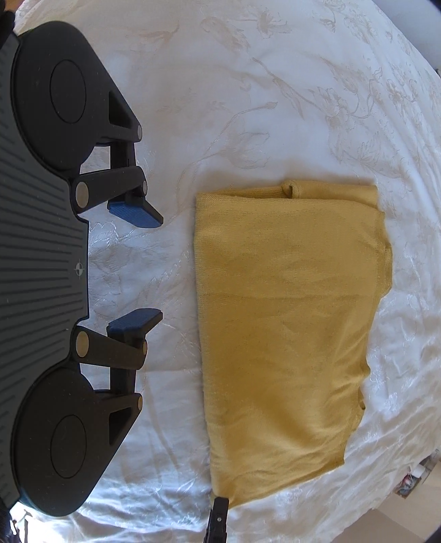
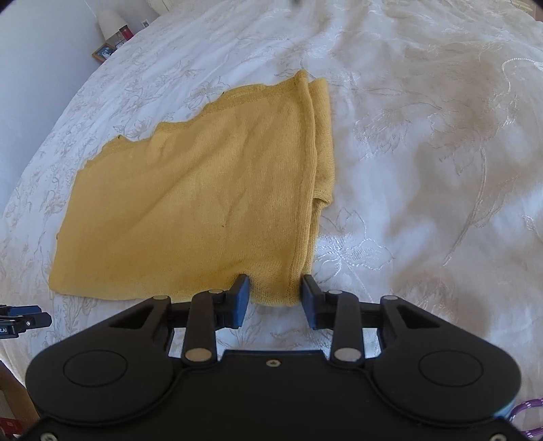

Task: Fold small clothes

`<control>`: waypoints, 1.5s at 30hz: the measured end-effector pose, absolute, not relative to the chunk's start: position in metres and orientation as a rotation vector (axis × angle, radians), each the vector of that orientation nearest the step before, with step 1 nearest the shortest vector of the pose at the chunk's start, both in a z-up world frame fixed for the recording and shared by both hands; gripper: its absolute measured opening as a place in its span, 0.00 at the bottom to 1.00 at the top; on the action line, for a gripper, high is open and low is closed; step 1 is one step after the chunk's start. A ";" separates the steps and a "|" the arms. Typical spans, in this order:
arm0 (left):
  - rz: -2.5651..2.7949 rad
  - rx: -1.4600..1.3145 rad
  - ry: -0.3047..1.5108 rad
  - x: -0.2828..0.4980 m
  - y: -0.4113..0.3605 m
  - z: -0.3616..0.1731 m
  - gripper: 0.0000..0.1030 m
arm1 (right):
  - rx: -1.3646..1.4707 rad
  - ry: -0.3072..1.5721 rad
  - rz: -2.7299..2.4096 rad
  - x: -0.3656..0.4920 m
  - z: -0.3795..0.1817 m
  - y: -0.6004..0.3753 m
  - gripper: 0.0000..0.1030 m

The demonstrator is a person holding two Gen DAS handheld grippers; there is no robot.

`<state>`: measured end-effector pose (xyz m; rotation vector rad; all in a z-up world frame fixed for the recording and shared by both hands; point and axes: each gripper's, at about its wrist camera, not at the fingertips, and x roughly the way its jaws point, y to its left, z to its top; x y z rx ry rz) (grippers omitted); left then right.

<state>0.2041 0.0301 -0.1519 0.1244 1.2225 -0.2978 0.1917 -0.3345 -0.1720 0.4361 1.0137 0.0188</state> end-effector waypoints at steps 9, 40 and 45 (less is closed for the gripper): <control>-0.335 0.155 1.227 0.202 0.010 -0.149 0.49 | 0.554 1.026 0.023 0.191 -0.173 -0.351 0.11; -0.303 0.064 1.167 0.295 -0.092 -0.148 0.50 | 0.769 0.995 0.005 0.187 -0.175 -0.403 0.98; -0.271 0.048 1.167 0.314 -0.098 -0.151 0.51 | 0.820 0.986 0.025 0.197 -0.181 -0.412 0.99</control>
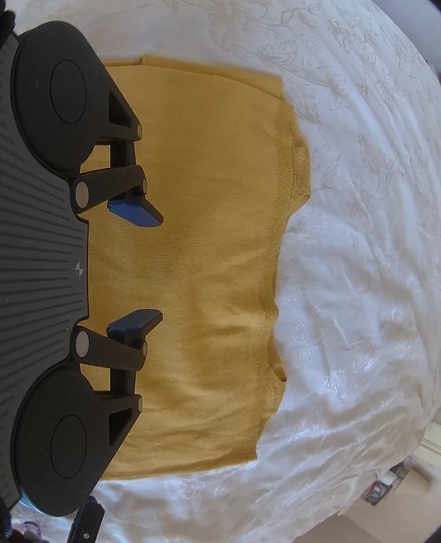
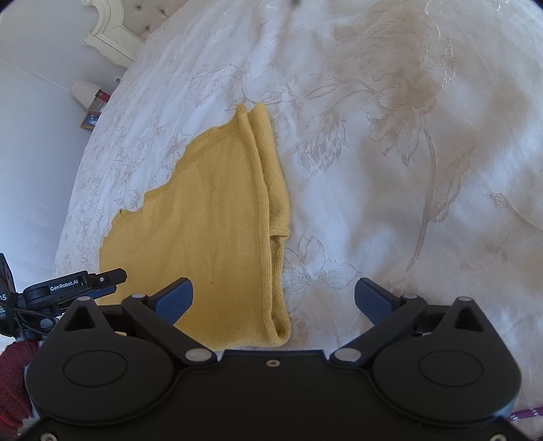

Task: Fold small clothes

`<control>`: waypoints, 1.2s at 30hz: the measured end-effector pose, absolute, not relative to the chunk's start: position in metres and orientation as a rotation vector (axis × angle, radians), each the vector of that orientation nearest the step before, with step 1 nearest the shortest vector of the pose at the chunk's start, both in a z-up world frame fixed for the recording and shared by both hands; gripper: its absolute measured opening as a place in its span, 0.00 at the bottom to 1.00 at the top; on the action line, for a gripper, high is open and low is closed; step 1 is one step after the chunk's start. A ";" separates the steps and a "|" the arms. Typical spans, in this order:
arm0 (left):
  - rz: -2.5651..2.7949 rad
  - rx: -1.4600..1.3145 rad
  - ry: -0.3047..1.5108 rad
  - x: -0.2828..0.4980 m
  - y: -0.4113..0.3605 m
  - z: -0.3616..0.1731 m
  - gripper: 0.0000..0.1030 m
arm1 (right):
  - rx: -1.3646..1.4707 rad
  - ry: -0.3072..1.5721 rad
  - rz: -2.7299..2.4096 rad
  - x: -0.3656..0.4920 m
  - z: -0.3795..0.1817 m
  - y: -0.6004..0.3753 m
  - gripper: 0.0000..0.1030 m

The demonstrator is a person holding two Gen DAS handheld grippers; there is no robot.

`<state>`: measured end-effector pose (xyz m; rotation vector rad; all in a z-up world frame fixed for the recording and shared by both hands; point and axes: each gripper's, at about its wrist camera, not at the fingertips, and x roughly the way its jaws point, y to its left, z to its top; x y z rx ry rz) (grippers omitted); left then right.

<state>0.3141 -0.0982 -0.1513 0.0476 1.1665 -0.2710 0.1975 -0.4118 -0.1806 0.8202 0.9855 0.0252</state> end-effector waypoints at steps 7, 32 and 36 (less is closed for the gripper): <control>-0.256 0.109 1.219 0.332 -0.109 -0.176 0.53 | 0.834 1.002 0.065 0.216 -0.189 -0.417 0.99; -0.269 0.230 1.247 0.341 -0.140 -0.211 1.00 | 0.900 1.002 0.299 0.307 -0.223 -0.409 1.00; -0.266 0.239 1.231 0.334 -0.141 -0.213 1.00 | 0.924 0.990 0.314 0.314 -0.226 -0.408 1.00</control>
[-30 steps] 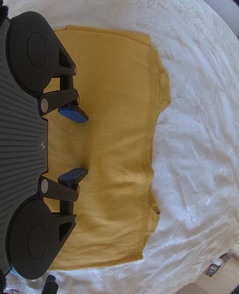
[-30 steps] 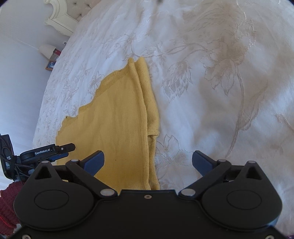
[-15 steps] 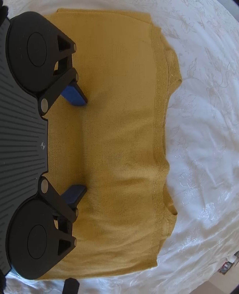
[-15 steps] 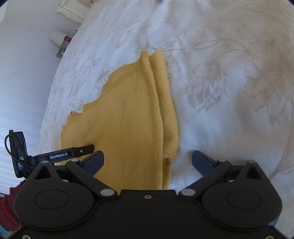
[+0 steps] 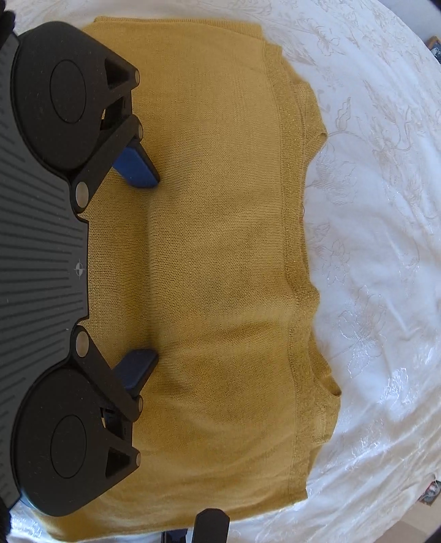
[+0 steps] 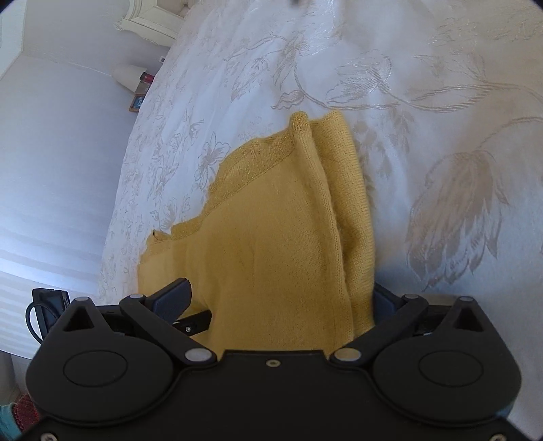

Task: Fold small clothes

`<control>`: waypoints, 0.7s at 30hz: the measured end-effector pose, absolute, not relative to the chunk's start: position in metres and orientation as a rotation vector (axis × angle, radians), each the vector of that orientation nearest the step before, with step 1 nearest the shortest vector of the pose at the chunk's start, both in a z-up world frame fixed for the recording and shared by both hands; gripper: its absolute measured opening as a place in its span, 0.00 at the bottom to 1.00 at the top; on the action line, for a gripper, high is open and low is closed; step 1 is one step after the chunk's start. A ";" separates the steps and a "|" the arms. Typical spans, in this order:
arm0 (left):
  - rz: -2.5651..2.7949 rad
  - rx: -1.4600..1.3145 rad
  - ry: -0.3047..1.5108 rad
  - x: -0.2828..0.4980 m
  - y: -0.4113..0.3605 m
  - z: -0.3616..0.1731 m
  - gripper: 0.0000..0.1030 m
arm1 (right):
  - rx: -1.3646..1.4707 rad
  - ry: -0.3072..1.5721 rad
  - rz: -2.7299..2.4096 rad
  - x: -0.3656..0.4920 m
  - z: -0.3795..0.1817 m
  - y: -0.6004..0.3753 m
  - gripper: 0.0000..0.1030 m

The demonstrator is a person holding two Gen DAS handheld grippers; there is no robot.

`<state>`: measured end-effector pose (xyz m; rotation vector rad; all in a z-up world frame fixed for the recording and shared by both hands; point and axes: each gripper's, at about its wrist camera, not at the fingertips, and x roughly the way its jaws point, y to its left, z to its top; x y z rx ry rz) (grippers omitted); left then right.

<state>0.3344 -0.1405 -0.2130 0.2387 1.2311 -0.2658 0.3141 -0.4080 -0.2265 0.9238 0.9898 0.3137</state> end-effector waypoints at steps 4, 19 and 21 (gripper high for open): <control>-0.264 0.243 1.244 0.335 -0.143 -0.214 1.00 | 0.907 0.989 0.326 0.315 -0.226 -0.407 1.00; -0.268 0.266 1.285 0.356 -0.147 -0.199 0.99 | 0.912 1.045 0.301 0.316 -0.232 -0.414 0.30; -0.255 0.274 1.252 0.355 -0.146 -0.191 0.91 | 0.865 1.046 0.293 0.316 -0.227 -0.410 0.29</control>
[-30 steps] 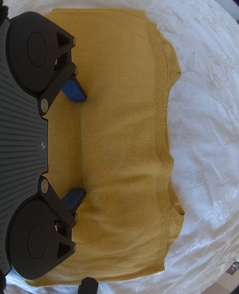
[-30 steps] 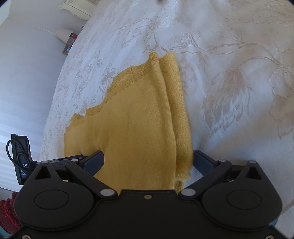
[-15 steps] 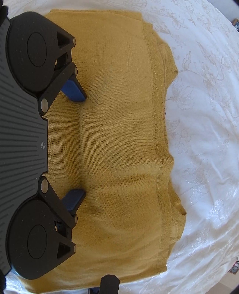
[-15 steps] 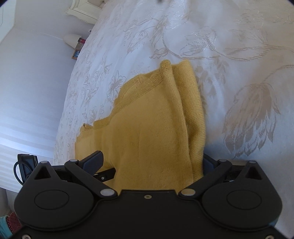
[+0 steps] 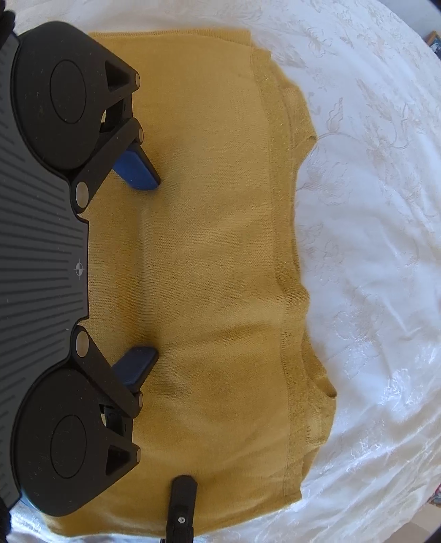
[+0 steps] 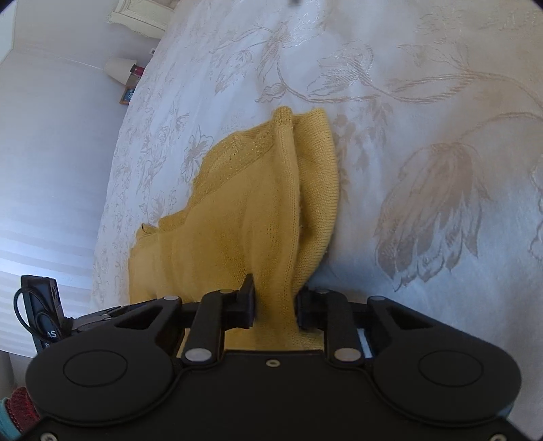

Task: Fold small clothes
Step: 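Lift the side edge with the right gripper, fold it across the sweater, open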

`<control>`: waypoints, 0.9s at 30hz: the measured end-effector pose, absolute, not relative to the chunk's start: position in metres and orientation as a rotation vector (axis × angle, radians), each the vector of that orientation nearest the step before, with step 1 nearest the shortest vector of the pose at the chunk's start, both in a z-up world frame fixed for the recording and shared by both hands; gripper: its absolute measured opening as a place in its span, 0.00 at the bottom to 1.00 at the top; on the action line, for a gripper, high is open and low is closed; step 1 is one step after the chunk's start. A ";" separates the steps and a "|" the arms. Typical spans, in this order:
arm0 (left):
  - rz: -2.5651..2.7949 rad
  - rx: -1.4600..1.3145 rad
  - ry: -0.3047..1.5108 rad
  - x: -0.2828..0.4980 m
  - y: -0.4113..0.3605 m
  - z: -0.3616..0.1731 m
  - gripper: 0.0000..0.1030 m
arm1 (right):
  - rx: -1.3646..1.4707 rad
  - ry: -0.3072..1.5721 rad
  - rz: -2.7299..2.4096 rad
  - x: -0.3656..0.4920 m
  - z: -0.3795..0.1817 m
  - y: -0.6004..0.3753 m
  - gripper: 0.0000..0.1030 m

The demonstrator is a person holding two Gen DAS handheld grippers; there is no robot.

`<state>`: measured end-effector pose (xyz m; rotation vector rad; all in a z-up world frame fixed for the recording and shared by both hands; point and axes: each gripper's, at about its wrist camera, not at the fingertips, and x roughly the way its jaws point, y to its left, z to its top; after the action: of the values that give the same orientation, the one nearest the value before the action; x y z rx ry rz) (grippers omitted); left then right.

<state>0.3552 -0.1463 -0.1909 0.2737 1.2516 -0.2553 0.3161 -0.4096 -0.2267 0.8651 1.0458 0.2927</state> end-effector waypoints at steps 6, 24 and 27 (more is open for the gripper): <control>-0.194 0.262 1.203 0.355 -0.137 -0.176 0.87 | 0.826 1.041 0.277 0.315 -0.221 -0.406 0.29; -0.123 0.198 1.195 0.352 -0.114 -0.146 0.84 | 0.938 1.032 0.228 0.303 -0.228 -0.414 0.40; -0.101 0.165 1.178 0.340 -0.097 -0.133 0.84 | 0.907 1.038 0.229 0.305 -0.225 -0.412 0.40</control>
<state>0.3404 -0.0970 -0.1335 0.1646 1.1780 -0.1011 0.3049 -0.4123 -0.2253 0.9069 1.0382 0.2286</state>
